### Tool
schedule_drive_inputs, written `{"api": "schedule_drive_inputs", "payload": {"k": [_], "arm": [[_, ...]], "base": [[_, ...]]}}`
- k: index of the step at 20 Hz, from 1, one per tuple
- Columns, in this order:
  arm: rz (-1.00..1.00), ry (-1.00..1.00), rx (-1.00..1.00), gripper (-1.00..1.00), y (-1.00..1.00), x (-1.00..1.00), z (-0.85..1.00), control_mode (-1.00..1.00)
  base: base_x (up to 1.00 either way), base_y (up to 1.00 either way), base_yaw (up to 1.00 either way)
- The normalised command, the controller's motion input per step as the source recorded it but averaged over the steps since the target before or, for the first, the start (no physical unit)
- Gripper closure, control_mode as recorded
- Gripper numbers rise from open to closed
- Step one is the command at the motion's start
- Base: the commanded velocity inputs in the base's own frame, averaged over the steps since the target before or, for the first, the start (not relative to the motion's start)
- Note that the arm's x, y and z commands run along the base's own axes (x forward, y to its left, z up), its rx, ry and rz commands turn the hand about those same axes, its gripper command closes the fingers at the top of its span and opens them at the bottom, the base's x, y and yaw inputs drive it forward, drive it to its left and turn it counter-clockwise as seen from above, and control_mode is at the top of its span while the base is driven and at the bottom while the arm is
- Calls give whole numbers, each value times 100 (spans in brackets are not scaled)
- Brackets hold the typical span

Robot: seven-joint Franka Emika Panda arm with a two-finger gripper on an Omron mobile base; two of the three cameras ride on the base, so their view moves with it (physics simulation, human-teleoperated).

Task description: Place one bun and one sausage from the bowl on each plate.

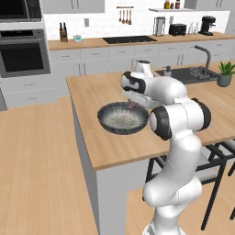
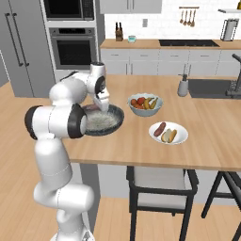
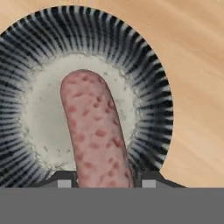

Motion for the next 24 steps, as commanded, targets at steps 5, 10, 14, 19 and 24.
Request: {"api": "schedule_drive_inputs", "payload": {"k": [5,10,14,19,24], "arm": [[-39,3,13,100,-20,-100,36,-100],[-41,0,1,100,0,-100,-7,-100],[-16,1,0,100,0,-50,16,-100],[-1,0,0,100,0,-15,11,-100],[0,0,0,100,0,0,0,100]], "base": [[0,0,0],[0,0,0],[0,0,0],[0,0,0],[-31,-29,-4]]}}
